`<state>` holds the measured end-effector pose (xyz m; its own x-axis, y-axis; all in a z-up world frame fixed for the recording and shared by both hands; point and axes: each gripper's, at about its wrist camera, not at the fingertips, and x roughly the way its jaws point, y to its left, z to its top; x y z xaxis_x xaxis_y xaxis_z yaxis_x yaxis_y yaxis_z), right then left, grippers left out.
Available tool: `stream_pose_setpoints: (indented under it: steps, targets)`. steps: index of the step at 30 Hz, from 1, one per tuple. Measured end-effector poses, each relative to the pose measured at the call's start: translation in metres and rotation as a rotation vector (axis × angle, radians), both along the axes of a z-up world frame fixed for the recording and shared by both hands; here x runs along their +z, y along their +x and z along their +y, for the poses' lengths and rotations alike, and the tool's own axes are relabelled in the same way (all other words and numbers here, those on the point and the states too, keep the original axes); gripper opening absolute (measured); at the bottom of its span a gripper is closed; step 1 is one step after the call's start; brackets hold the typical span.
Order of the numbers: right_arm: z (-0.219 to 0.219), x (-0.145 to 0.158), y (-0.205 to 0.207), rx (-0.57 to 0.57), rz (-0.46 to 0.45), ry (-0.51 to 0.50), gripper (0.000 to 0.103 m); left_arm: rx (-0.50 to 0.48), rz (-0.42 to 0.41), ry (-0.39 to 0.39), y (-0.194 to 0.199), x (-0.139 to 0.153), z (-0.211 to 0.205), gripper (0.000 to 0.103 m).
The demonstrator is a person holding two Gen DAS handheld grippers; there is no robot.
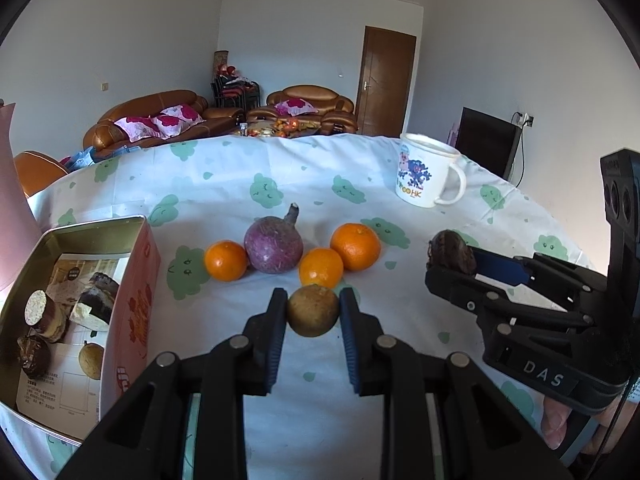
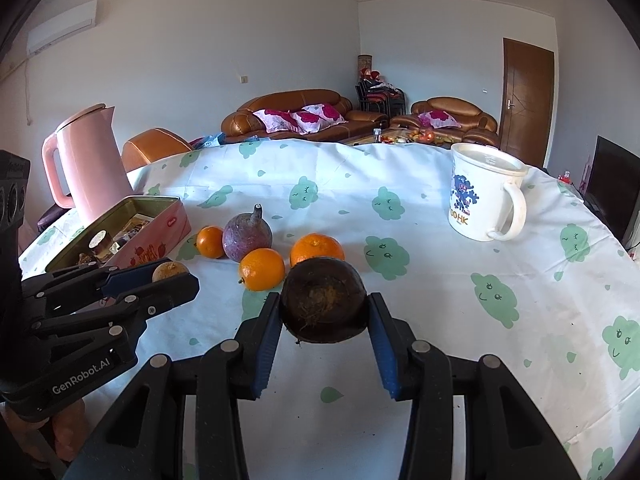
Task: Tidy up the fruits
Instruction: 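Lift the yellow fruit with the left tool while the right tool lifts the mangosteen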
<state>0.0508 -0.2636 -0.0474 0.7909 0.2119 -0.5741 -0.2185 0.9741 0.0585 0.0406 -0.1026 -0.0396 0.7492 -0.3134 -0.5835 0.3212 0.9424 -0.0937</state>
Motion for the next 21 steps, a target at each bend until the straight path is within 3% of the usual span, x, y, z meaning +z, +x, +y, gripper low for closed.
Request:
stream_pose_setpoints:
  steps: [21]
  targets:
    - [0.005,0.008,-0.016,0.007,-0.082,0.001,0.045,0.024,-0.060,-0.004,-0.008,0.007,0.002,0.027]
